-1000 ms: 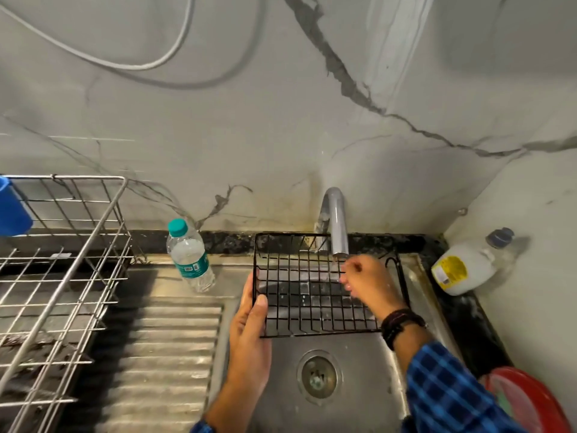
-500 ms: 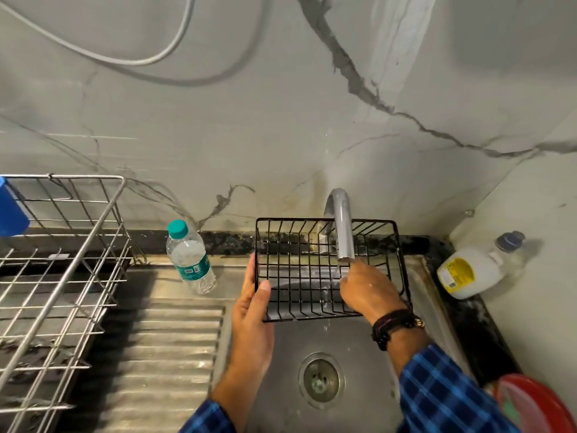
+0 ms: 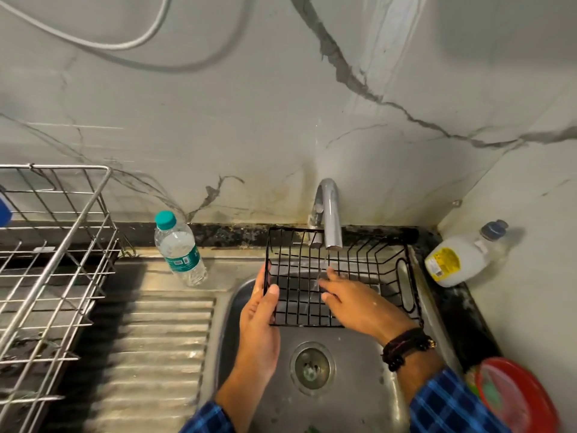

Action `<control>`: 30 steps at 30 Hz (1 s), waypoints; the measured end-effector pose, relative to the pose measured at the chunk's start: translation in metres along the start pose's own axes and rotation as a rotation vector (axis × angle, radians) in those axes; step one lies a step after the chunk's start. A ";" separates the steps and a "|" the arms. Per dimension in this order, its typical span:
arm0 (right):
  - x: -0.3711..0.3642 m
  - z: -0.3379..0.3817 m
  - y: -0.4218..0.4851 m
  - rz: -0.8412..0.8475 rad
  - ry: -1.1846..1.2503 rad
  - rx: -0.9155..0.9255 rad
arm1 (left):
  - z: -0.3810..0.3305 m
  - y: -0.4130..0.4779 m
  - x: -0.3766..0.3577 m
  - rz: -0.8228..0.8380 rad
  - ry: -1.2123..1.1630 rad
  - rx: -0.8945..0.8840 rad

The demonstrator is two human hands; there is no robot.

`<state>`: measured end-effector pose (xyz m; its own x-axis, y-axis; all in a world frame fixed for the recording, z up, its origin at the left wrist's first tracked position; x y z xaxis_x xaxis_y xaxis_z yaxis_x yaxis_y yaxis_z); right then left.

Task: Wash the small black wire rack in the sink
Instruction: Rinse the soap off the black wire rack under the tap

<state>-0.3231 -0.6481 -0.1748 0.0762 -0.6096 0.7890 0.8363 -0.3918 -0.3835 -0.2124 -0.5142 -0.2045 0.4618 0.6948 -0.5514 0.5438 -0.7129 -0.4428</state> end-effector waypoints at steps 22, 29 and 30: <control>0.016 0.016 0.006 -0.179 0.084 -0.154 | -0.046 -0.023 0.026 -0.112 -0.064 -0.139; 0.020 0.013 0.032 -0.276 0.297 -0.100 | -0.063 -0.023 0.042 -0.094 0.023 -0.176; 0.027 0.013 0.032 -0.382 0.258 -0.111 | -0.063 -0.022 0.043 -0.095 0.031 -0.185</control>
<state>-0.2874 -0.6682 -0.1591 -0.3750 -0.5533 0.7438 0.7140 -0.6842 -0.1490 -0.1601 -0.4623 -0.1738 0.4221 0.7628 -0.4899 0.7040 -0.6163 -0.3531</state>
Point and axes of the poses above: each hand's wrist, its own y-axis towards the middle knuckle, its own x-axis out of the back of the hand, z = x × y, the point moved 7 cm from there along y, towards the middle knuckle, and after that the axes turned 11 degrees about x, right-handed, at the moved point
